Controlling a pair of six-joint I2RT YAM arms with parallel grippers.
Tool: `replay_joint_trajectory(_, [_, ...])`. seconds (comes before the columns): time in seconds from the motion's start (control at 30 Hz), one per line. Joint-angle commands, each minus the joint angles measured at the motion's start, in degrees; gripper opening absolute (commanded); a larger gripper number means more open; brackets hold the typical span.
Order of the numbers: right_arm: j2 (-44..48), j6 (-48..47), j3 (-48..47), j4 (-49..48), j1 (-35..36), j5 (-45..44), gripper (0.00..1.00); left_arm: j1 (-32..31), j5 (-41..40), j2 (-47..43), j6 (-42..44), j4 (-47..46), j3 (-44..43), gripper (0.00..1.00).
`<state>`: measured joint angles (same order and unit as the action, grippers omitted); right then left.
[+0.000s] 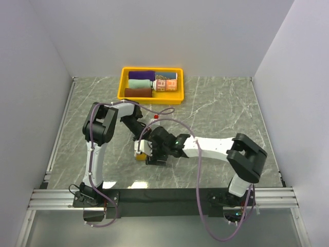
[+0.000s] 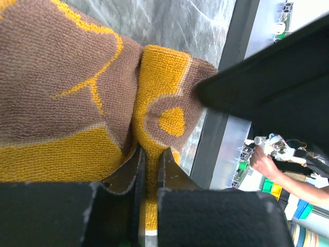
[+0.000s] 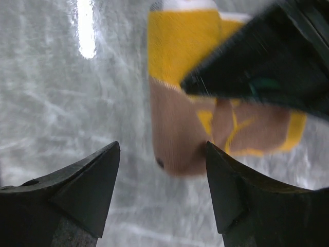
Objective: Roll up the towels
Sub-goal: Roll the towel
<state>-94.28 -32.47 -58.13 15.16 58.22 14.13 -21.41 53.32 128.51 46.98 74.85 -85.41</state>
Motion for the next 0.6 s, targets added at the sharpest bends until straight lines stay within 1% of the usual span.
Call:
replay_joint_trajectory(0.0, [-3.62,-4.88,-2.25,-6.80,1.81,-5.86,0.73,-0.21,-11.57,2.89,4.09,-12.71,2.17,0.09])
replay_joint_trajectory(0.07, [-6.25,-4.45,-2.34,-8.73,2.25,-6.31,0.70,-0.21,-11.66,2.98,4.08,-12.54,1.91,0.09])
replay_joint_trajectory(0.13, [-7.49,-4.53,-2.34,-9.36,2.25,-6.48,0.63,-0.21,-11.57,3.06,4.17,-12.36,1.82,0.09])
replay_joint_trajectory(0.17, [-8.54,-4.53,-2.34,-8.92,2.43,-6.31,0.54,-0.21,-11.57,3.06,4.26,-12.36,1.82,0.10])
replay_joint_trajectory(0.23, [-8.81,-5.06,-1.73,-8.65,2.43,-5.17,0.44,-0.21,-11.49,3.06,4.35,-12.27,1.73,0.11])
replay_joint_trajectory(0.27, [-8.90,-4.97,-1.46,-7.78,2.25,-4.56,0.29,-0.04,-11.40,2.80,4.35,-12.27,1.73,0.11])
replay_joint_trajectory(0.33, [-8.99,-4.71,-1.90,-5.59,1.99,-1.93,0.08,0.23,-10.61,2.36,3.73,-12.88,1.73,0.18])
replay_joint_trajectory(0.37, [-9.17,-4.45,-2.07,-3.14,1.47,-1.13,0.00,0.75,-10.08,1.67,3.56,-12.89,1.65,0.20])
replay_joint_trajectory(0.4, [-9.08,-4.27,-2.34,-1.81,1.03,0.18,0.00,1.19,-9.56,1.05,3.03,-12.80,1.65,0.25])
replay_joint_trajectory(0.43, [-9.17,-3.83,-3.21,-0.06,0.59,3.07,0.00,1.72,-7.98,0.43,2.68,-12.97,1.65,0.27])
replay_joint_trajectory(0.47, [-9.52,-3.48,-4.00,3.96,0.06,4.84,0.00,3.11,-7.19,-1.23,2.42,-13.24,1.91,0.30])
replay_joint_trajectory(0.5, [-9.87,-3.13,-4.88,6.18,-0.99,6.42,0.00,3.82,-6.66,-2.20,1.89,-13.41,2.08,0.32])
replay_joint_trajectory(0.53, [-11.09,-2.87,-6.98,10.90,-1.43,9.74,0.00,4.61,-5.17,-3.43,1.54,-13.67,2.43,0.34])
replay_joint_trajectory(0.57, [-11.97,-2.52,-8.30,13.29,-1.79,10.91,0.00,6.54,-4.29,-6.22,0.93,-14.98,3.48,0.35])
